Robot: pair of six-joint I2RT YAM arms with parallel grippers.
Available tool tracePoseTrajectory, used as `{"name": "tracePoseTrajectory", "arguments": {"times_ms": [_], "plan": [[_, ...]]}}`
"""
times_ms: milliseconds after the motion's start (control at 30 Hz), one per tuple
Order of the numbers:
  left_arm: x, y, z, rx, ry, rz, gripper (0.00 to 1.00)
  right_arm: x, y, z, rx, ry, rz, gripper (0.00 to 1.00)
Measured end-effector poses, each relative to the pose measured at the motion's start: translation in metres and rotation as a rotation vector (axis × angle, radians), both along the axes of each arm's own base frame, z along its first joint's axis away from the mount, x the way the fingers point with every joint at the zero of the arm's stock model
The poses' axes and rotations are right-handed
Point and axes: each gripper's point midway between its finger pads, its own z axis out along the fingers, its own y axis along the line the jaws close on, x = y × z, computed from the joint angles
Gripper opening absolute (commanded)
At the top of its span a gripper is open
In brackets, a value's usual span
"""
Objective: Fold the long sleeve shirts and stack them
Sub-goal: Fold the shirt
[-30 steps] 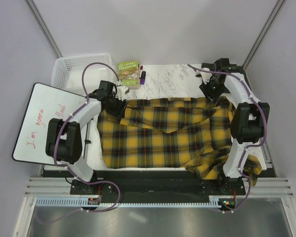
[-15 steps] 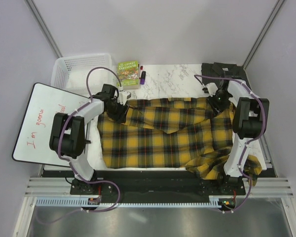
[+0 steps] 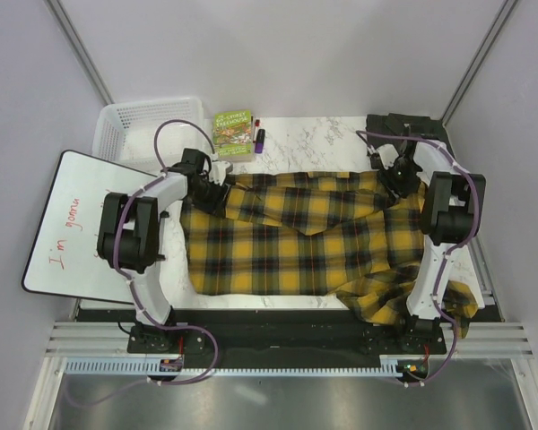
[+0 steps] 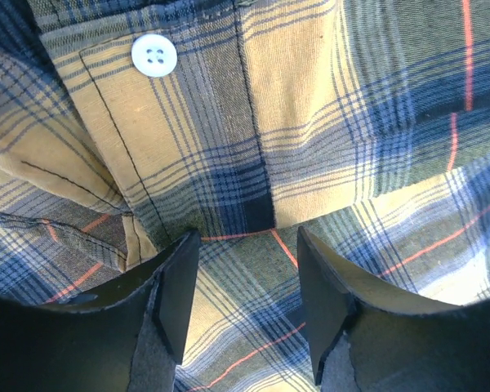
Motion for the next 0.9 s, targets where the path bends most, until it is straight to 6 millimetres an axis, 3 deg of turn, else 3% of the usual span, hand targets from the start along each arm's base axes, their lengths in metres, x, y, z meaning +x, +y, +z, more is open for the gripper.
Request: {"name": "tracePoseTrajectory", "arguments": {"times_ms": [133, 233, 333, 433, 500, 567, 633, 700, 833, 900], "plan": [[0.002, -0.002, 0.006, -0.078, 0.008, -0.003, 0.71, 0.025, 0.000, 0.018, 0.001, -0.068, 0.003, 0.75], [-0.016, -0.008, 0.023, -0.147, 0.009, -0.032, 0.76, 0.026, 0.002, 0.045, 0.030, -0.117, 0.032, 0.86], [-0.043, -0.015, 0.066, -0.197, -0.053, -0.103, 0.79, -0.004, 0.007, 0.089, 0.045, -0.159, 0.091, 0.88], [-0.066, -0.021, 0.113, -0.230, -0.175, -0.199, 0.80, -0.055, 0.012, 0.131, 0.033, -0.200, 0.160, 0.87], [-0.084, -0.023, 0.130, -0.238, -0.234, -0.262, 0.80, -0.098, 0.017, 0.145, 0.032, -0.199, 0.204, 0.84], [-0.103, -0.024, 0.129, -0.237, -0.237, -0.313, 0.82, -0.142, 0.022, 0.140, 0.037, -0.152, 0.244, 0.84], [-0.124, -0.025, 0.115, -0.235, -0.194, -0.354, 0.82, -0.186, 0.026, 0.117, 0.059, -0.037, 0.267, 0.83], [-0.146, -0.024, 0.094, -0.229, -0.120, -0.383, 0.84, -0.216, 0.027, 0.094, 0.082, 0.078, 0.276, 0.84], [-0.178, -0.021, 0.074, -0.218, -0.039, -0.427, 0.86, -0.255, 0.023, 0.069, 0.098, 0.227, 0.268, 0.87], [-0.186, -0.021, 0.073, -0.214, -0.045, -0.447, 0.87, -0.259, 0.017, 0.069, 0.089, 0.241, 0.257, 0.87]]}}
